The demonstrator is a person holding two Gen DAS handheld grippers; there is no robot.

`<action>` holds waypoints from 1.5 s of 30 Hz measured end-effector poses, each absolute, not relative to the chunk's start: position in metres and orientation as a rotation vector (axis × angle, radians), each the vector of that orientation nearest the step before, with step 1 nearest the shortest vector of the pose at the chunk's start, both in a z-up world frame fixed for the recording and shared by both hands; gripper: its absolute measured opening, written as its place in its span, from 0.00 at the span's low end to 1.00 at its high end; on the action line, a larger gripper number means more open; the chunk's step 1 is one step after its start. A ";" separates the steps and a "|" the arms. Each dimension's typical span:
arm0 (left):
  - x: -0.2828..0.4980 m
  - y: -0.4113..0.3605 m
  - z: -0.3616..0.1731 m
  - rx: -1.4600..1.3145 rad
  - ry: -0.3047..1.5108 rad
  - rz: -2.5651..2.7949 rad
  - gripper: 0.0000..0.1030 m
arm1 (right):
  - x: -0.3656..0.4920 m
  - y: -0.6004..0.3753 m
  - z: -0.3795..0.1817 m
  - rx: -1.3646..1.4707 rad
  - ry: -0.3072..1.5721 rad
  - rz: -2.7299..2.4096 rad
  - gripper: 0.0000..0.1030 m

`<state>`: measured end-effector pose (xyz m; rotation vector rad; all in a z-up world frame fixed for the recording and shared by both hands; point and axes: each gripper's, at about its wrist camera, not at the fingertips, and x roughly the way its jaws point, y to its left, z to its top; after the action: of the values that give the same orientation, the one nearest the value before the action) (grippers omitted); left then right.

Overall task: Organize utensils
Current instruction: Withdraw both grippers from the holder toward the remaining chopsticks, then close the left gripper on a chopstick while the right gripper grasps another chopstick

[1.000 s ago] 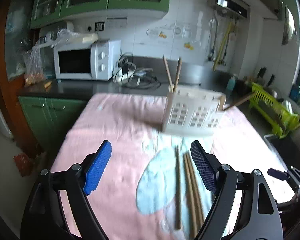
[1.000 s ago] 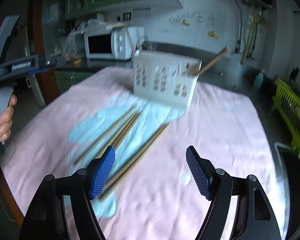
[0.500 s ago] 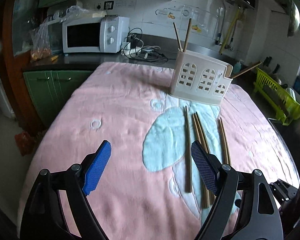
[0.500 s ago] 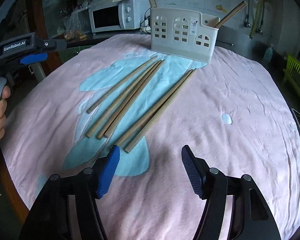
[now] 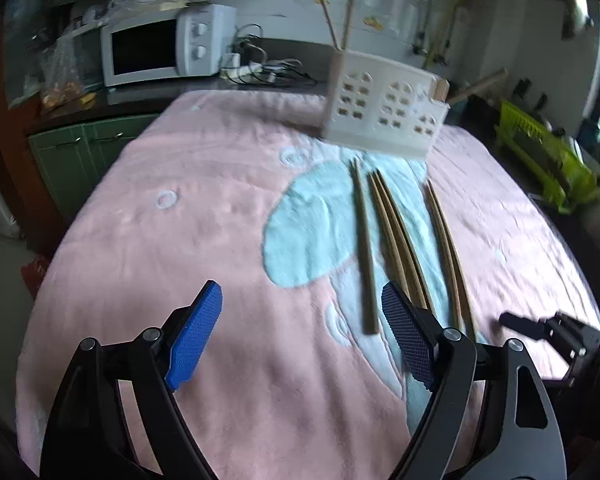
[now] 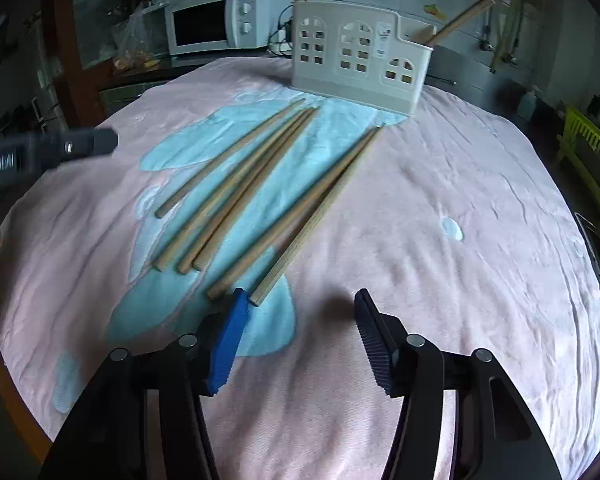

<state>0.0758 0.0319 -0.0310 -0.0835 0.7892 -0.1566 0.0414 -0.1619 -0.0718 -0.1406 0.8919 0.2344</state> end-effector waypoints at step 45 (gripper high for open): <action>0.118 -0.037 -0.071 0.047 0.880 -0.247 0.06 | 0.055 -0.189 -0.073 -0.035 0.891 0.176 0.31</action>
<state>0.1181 -0.0371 -0.0711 0.0472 0.8797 -0.2467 0.0549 -0.1888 -0.0726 -0.0351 0.8906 0.1763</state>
